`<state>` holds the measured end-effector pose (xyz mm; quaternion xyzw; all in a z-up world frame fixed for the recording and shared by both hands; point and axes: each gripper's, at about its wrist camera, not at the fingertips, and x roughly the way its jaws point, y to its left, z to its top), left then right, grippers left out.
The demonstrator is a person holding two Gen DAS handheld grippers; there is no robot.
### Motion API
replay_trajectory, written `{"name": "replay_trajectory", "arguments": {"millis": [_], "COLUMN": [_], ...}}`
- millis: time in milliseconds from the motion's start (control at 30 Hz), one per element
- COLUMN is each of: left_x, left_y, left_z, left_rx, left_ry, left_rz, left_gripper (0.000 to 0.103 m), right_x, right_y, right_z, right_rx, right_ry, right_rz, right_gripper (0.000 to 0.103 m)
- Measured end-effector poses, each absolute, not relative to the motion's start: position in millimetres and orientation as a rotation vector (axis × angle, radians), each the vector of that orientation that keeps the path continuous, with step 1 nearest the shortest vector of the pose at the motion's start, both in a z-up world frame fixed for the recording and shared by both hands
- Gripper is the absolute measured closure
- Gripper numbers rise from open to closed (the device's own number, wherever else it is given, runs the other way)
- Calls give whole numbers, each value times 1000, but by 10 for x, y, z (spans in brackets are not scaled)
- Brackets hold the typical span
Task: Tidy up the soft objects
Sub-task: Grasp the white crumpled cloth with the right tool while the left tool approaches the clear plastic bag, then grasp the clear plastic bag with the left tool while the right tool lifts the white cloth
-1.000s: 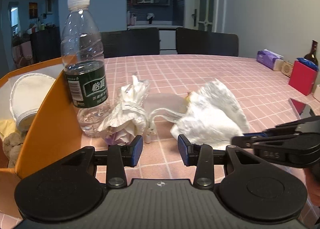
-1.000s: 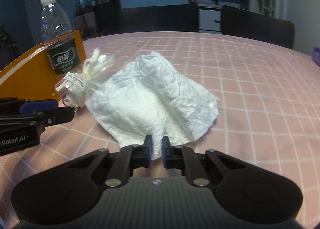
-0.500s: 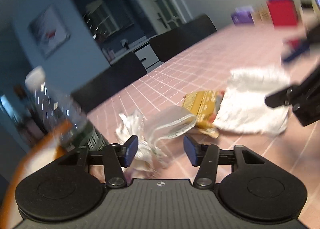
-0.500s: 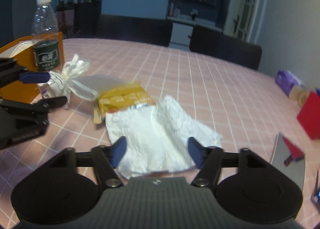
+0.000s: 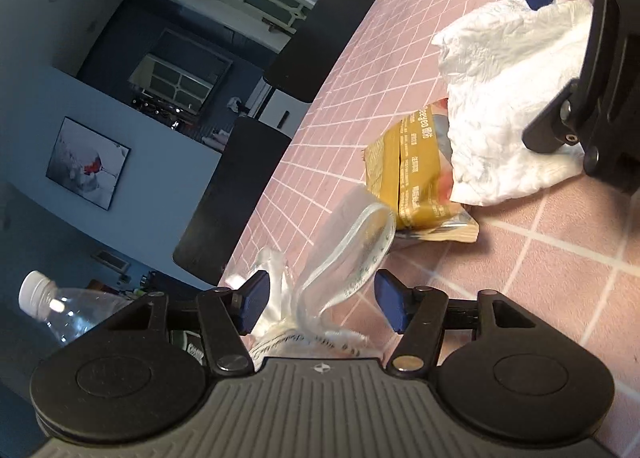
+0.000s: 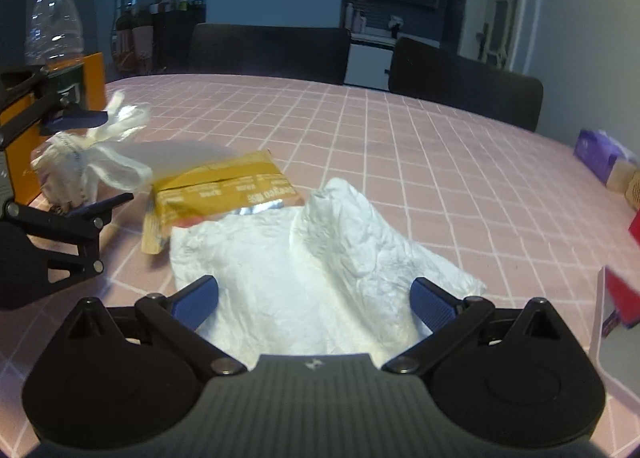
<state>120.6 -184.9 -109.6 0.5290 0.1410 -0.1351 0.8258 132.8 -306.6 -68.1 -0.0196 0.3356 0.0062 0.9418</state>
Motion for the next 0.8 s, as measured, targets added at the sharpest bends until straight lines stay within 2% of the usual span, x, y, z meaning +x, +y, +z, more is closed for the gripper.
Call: {"name": "replay_trajectory", "arguments": {"millis": [67, 133, 233, 267, 333, 467, 500, 667, 800], "left_x": [1239, 1262, 1286, 1299, 1278, 1226, 1208, 1083, 972], "left_y": [-1854, -1850, -1827, -1822, -1812, -1792, -1778, -1636, -1485], "left_z": [-1086, -1076, -1053, -1045, -1011, -890, -837, -501, -248], "left_rx": [1105, 1093, 1065, 1050, 1023, 941, 903, 664, 509], "left_ry": [304, 312, 320, 323, 324, 320, 322, 349, 370], "left_rz": [-293, -293, -285, -281, -270, -265, -266, -309, -351], "left_gripper": [40, 52, 67, 74, 78, 94, 95, 98, 99], "right_x": [1345, 1357, 1353, 1344, 1323, 1299, 1298, 1288, 1185], "right_y": [-3094, -3125, -3116, -3118, -3130, -3212, -3229, -3256, -3178], "right_z": [-713, -722, -705, -698, -678, -645, -641, -617, -534], "right_rx": [-4, 29, 25, 26, 34, 46, 51, 99, 94], "right_ry": [696, 700, 697, 691, 682, 674, 673, 674, 651], "right_rz": [35, 37, 24, 17, -11, -73, -87, -122, -129], "right_gripper": [3, 3, 10, 17, 29, 62, 69, 83, 85]}}
